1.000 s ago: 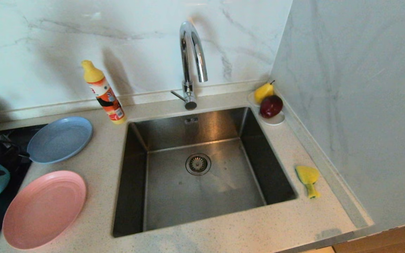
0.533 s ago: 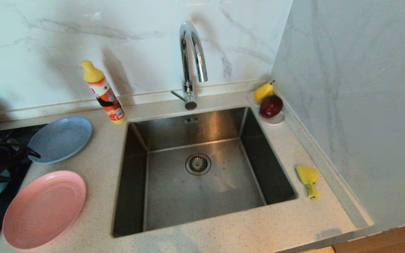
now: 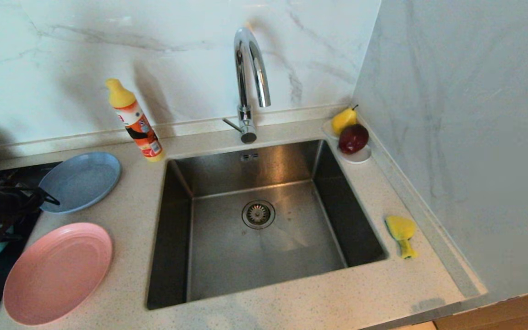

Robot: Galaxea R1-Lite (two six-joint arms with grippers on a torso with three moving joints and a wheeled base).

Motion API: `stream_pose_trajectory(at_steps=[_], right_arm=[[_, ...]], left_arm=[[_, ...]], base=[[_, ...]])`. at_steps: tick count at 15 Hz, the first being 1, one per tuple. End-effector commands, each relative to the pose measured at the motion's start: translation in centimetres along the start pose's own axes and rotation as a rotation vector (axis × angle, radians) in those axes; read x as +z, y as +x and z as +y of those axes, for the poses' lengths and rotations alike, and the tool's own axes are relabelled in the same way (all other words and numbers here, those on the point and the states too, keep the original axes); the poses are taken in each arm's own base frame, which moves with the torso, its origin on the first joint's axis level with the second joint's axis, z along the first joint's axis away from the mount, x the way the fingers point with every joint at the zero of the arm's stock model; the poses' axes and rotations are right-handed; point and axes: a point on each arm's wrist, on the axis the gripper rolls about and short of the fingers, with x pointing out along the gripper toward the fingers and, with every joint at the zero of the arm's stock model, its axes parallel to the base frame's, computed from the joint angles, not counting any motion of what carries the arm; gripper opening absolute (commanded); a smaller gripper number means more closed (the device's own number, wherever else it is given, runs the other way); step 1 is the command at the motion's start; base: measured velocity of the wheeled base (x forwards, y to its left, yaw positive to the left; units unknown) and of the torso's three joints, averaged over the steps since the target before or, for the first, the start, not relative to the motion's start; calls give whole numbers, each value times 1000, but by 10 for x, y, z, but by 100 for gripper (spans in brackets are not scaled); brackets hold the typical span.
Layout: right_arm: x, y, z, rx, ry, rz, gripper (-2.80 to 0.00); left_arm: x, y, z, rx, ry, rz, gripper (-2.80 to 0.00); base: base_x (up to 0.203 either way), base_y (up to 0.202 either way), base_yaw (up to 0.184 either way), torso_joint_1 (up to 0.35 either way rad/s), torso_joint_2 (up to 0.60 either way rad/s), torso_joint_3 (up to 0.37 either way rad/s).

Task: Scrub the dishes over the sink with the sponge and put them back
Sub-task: Place the plate on the plate

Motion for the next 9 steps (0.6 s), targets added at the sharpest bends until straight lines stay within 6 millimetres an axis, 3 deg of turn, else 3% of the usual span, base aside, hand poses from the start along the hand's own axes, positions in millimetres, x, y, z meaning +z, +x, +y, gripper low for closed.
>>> stream_pose_trajectory(at_steps=[1,9], right_arm=[[0,0,0,1,-1,1,-280],[0,0,0,1,-1,1,-280]], left_arm=[[2,7,-9,-16,-27,1,0],[6,30,-32,-43,-73,-3,0]], base=[[0,0,0,0,0,0],[0,0,0,0,0,0]])
